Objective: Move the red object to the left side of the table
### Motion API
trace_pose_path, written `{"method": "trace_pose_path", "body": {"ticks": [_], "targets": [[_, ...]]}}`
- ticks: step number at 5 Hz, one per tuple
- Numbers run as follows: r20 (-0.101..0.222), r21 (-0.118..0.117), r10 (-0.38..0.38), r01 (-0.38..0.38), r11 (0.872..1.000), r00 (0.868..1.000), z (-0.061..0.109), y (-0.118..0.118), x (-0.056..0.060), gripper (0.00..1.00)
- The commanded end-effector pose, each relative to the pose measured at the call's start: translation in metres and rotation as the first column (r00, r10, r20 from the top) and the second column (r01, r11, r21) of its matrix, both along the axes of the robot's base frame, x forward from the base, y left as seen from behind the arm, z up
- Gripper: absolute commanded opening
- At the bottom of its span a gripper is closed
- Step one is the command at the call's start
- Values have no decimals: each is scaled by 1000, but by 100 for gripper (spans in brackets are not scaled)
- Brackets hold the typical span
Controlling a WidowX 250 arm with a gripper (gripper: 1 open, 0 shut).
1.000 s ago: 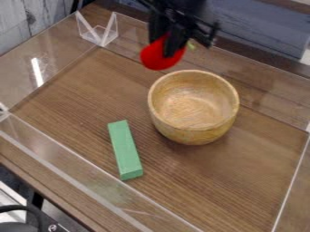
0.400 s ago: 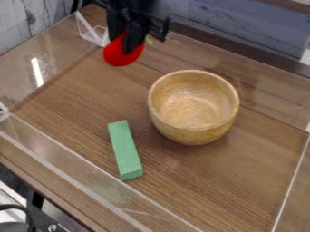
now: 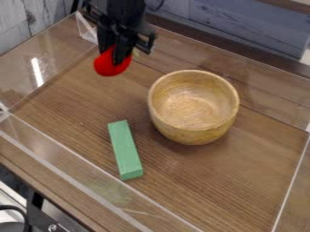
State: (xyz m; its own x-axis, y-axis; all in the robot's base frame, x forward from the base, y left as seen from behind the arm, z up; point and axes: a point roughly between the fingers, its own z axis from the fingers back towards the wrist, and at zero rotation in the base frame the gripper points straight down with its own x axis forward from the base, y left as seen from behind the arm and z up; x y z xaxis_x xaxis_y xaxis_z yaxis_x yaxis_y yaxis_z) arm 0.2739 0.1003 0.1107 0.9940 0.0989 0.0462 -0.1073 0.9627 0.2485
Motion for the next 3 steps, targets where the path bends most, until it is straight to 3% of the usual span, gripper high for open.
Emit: {"method": "trace_pose_path", "body": {"ticks": [1,2,3], "targets": [[38,16,50,-51,999,998,-6,12,13,0],[31,15,87,-87,996,996,-24,19,21,0],[25,8,127,-127,992,992,-30,23,26,0]]}}
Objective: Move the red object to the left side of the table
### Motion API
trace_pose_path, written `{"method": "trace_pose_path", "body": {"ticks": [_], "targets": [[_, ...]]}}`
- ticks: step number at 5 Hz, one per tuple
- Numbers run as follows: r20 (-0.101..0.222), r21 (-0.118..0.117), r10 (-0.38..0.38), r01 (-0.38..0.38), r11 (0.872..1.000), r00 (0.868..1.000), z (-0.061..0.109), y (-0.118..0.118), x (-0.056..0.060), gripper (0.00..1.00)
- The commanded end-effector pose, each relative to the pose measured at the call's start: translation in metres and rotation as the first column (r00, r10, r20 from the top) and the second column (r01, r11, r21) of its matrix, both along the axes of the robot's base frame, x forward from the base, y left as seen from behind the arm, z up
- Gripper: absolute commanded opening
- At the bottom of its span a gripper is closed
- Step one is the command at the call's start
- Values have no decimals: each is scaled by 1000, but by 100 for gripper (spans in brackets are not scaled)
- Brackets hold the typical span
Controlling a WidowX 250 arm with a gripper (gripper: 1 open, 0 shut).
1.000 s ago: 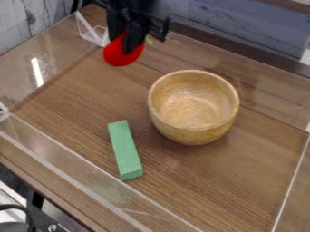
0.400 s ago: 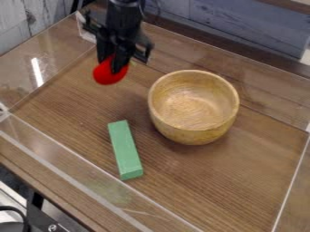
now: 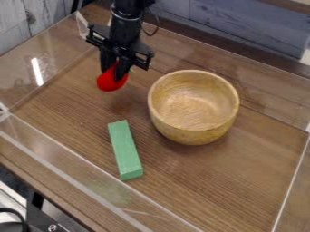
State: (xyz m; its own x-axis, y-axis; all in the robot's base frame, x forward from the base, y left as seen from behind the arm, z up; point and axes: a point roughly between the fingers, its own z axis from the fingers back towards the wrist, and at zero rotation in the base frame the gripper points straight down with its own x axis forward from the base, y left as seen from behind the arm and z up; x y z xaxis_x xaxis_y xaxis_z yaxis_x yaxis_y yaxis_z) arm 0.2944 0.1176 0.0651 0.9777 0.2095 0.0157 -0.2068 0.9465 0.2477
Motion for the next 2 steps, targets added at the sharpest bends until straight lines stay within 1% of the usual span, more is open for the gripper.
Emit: {"method": "trace_pose_path", "body": {"ticks": [1,2], "targets": [[74,20,84,-85,996,994,16,33,6,0],[90,18,158,-160,987,983,15,67,4,0]]}}
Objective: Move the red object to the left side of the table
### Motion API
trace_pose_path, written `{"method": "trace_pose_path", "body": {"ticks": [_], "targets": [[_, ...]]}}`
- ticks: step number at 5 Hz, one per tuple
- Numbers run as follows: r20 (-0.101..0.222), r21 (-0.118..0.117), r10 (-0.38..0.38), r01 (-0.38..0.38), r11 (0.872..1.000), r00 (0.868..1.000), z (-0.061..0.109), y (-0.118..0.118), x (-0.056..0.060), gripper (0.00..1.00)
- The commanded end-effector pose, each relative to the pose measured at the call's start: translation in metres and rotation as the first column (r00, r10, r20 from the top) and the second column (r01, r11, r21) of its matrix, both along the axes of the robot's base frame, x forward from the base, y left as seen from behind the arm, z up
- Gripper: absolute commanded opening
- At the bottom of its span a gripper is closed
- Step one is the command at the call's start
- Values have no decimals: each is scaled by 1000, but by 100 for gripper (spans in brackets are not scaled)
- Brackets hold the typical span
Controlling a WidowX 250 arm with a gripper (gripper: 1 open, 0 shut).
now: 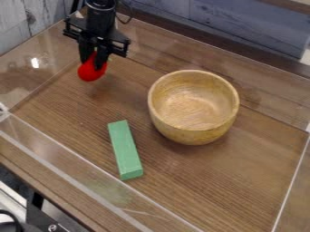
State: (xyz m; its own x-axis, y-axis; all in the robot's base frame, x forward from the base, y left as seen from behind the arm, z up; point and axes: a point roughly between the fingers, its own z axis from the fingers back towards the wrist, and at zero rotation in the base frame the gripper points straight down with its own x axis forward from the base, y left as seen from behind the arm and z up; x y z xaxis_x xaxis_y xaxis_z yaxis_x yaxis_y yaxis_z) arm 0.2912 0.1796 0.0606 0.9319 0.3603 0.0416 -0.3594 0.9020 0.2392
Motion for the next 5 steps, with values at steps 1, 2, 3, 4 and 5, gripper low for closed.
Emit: {"method": "trace_pose_path", "body": {"ticks": [1,2,3,4,5], "targets": [[69,26,55,-57,998,996,20,32,6,0],[75,13,98,-99,995,992,15,35,8,0],[82,-4,108,-108,994,991,13,36,19,0],[87,-26,111,-110,994,990,14,34,25,0],[95,-48,113,-109,993,989,10,33,27,0]]}}
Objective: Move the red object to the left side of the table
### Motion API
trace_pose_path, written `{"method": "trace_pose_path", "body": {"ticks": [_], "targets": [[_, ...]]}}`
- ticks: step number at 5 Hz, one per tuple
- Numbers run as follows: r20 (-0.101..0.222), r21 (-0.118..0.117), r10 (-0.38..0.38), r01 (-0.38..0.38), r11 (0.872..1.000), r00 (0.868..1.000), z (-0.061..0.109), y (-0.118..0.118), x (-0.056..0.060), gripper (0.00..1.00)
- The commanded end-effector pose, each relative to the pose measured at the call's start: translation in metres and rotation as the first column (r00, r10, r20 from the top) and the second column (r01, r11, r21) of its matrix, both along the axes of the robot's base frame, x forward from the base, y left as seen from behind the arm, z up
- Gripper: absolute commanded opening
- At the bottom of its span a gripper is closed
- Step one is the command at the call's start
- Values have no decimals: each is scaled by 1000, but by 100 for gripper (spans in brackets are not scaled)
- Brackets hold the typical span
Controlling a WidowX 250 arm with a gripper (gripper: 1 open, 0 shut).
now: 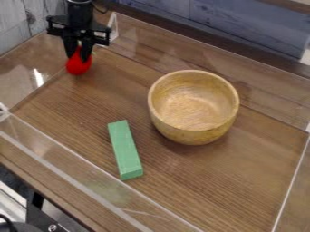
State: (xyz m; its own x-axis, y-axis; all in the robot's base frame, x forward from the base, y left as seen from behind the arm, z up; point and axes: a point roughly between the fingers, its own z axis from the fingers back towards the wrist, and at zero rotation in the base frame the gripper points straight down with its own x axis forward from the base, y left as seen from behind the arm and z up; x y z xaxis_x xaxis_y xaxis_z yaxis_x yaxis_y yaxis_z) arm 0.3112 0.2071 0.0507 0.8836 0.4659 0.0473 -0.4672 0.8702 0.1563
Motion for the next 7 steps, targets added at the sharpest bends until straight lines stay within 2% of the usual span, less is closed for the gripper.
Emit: {"method": "trace_pose_path", "body": {"ticks": [1,3,5,7], "targets": [[62,16,-4,3,1000,998,17,8,7,0],[82,-25,-118,120,992,990,20,8,-8,0],[103,-61,-107,113,992,989,37,11,-5,0],[121,-89,-109,120,989,987,41,12,-5,0]]}}
